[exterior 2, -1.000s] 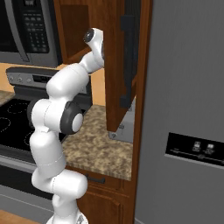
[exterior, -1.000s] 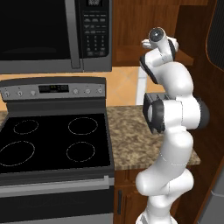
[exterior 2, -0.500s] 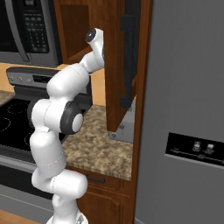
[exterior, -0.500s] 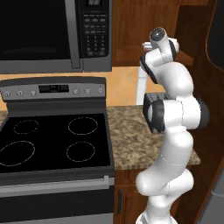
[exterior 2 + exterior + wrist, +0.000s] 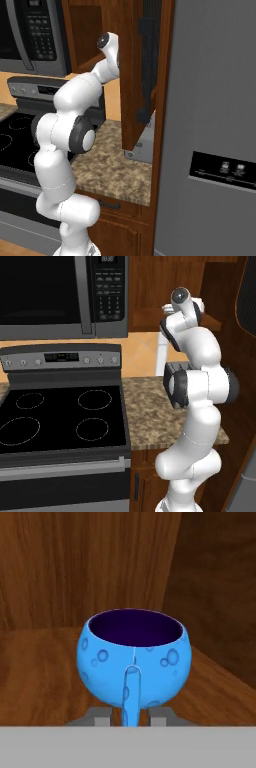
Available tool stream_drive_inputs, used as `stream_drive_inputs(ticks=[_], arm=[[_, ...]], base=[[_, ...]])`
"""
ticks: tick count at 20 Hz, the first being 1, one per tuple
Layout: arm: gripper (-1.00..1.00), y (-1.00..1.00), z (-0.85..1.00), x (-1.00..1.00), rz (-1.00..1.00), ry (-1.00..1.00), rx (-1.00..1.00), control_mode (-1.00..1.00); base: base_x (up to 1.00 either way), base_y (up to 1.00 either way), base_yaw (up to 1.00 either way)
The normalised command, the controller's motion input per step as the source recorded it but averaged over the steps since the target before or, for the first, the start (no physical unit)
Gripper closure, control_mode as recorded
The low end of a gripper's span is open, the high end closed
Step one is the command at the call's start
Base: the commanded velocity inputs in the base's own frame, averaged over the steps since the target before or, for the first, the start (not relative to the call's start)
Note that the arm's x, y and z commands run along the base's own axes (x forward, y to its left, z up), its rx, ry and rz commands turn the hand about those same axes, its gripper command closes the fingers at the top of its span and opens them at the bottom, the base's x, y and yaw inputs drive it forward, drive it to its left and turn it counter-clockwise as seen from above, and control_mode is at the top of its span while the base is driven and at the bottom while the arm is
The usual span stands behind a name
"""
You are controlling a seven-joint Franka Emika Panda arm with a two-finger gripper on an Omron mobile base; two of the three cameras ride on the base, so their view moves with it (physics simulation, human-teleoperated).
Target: Gather all objects into one cabinet and sort the glasses and bowls to opposite sides.
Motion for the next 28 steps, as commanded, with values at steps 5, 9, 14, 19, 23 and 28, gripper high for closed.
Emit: stream_drive_inputs(ticks=[5, 9, 14, 19, 23, 28], arm=[[1.00, 0.00, 0.00, -0.03, -0.02, -0.06, -0.14, -1.00], [1.00, 0.00, 0.00, -0.09, -0.01, -0.10, -0.14, -1.00], [1.00, 0.00, 0.04, -0.24, 0.00, -0.15, -0.16, -1.00], [1.00, 0.02, 0.47, -0.57, 0.00, -0.13, -0.01, -1.00], [1.00, 0.20, 0.06, -0.12, 0.00, -0.02, -0.04, -1.00], [1.00, 0.04, 0.06, -0.18, 0.00, 0.00, -0.01, -1.00]], base=[[0.00, 0.00, 0.00], [0.00, 0.00, 0.00], [0.00, 0.00, 0.00], [0.00, 0.00, 0.00], [0.00, 0.00, 0.00], [0.00, 0.00, 0.00]])
